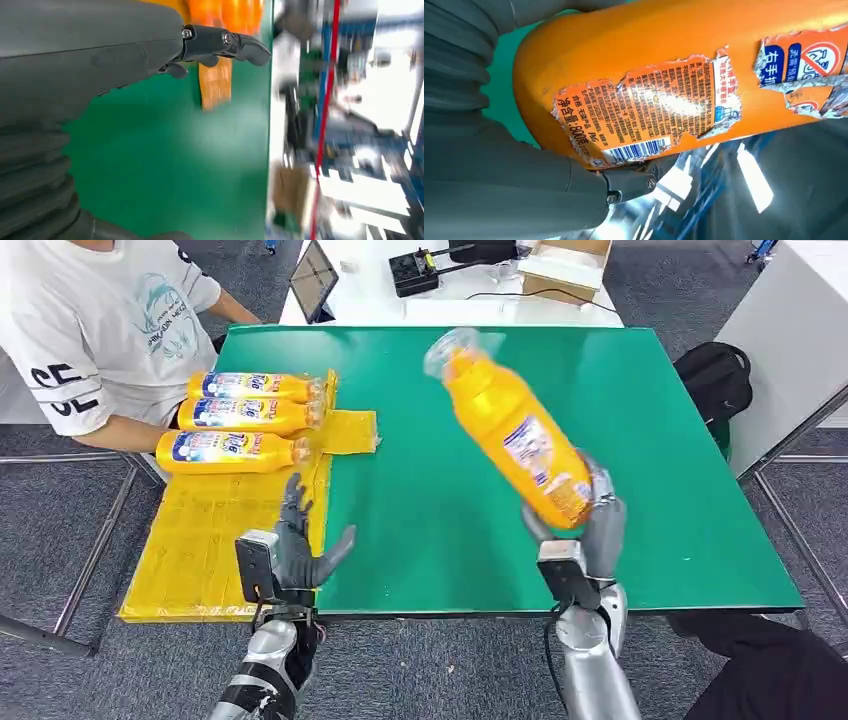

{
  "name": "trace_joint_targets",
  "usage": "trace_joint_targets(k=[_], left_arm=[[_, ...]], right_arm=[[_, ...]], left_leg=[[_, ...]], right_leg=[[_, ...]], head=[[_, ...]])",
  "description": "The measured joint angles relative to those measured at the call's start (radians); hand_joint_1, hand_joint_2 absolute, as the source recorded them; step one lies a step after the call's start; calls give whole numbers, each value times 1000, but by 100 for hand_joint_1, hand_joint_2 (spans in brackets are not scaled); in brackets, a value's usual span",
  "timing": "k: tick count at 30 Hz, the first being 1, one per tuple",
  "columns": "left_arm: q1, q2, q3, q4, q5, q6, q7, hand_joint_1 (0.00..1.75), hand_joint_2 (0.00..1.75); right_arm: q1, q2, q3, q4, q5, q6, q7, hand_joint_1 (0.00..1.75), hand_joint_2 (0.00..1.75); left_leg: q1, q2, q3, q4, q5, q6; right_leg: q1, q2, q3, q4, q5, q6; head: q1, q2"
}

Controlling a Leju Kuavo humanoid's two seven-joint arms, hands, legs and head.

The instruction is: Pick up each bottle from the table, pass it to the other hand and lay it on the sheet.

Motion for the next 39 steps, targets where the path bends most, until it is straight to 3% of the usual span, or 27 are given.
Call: trace_joint_targets(k=[5,19,39], left_arm=[[-1,-3,-8,-1,55,-183,18,0,175],[-1,-4,-59,-18,155,-333,41,0,175],[-2,-4,-74,-10,178,-375,45,0,175]], right_arm=[[30,36,43,46,41,79,-45,175,175],[58,100,191,200,-6,60,-46,175,175],[70,91,176,210,-144,16,-46,175,175]], left_leg=[[0,0,0,0,0,0],[0,0,0,0,0,0],[0,0,0,0,0,0]], right_leg=[[0,0,0,0,0,0],[0,0,0,0,0,0],[0,0,-1,0,0,0]], head=[[0,0],[0,0],[0,0]])
